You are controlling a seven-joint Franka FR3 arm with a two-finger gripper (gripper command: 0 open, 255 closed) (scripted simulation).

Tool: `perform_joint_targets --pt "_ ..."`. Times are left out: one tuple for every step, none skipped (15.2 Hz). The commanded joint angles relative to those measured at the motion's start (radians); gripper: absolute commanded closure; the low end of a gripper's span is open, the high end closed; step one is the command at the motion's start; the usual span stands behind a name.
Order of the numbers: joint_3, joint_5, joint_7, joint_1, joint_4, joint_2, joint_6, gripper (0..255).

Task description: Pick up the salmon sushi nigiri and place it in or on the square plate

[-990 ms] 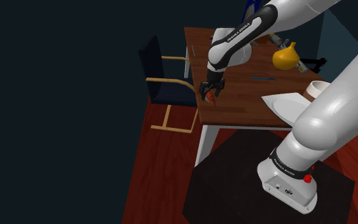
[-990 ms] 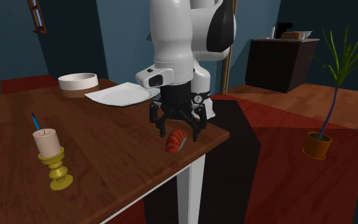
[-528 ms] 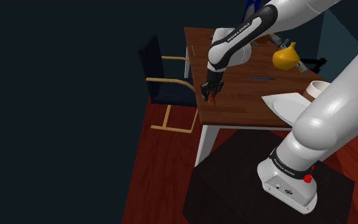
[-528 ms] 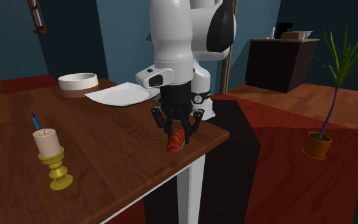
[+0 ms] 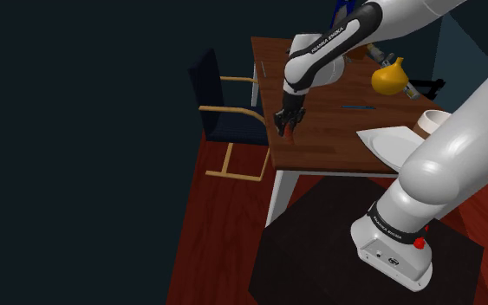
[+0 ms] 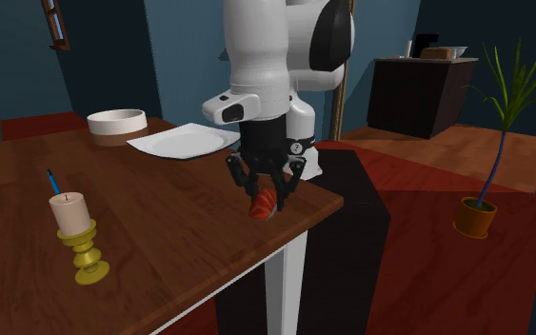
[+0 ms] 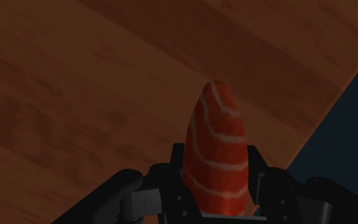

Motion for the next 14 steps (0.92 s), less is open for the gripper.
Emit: perform_joint_targets --pt "0.0 -0.002 0.002 0.0 0.006 -0.023 -0.029 255" --pt "0.0 -0.003 0.003 -0.001 0.01 -0.033 -0.044 255" --pt "0.0 -0.004 0.004 -0.001 0.015 -0.044 -0.059 255" --pt "0.0 -0.005 0.005 -0.001 0.02 -0.054 -0.074 255" --pt "0.0 -0.005 0.006 -0.001 0.025 -0.064 -0.088 255" --pt "0.0 -0.006 0.007 -0.001 0.03 -0.073 -0.103 255" --pt "0.0 -0.007 0.008 -0.002 0.035 -0.083 -0.118 255" --pt "-0.001 -0.008 0.009 -0.002 0.041 -0.092 -0.133 255" --pt "-0.001 -0.008 0.01 -0.002 0.047 -0.101 -0.148 255" --pt "-0.001 -0.009 0.011 -0.002 0.053 -0.11 -0.163 255" --pt "-0.001 -0.009 0.011 -0.002 0.059 -0.118 -0.177 255" --pt "-0.001 -0.01 0.012 -0.002 0.066 -0.126 -0.192 255" --pt "-0.001 -0.011 0.013 -0.003 0.073 -0.134 -0.207 255" --pt "-0.001 -0.011 0.014 -0.003 0.079 -0.142 -0.221 255"
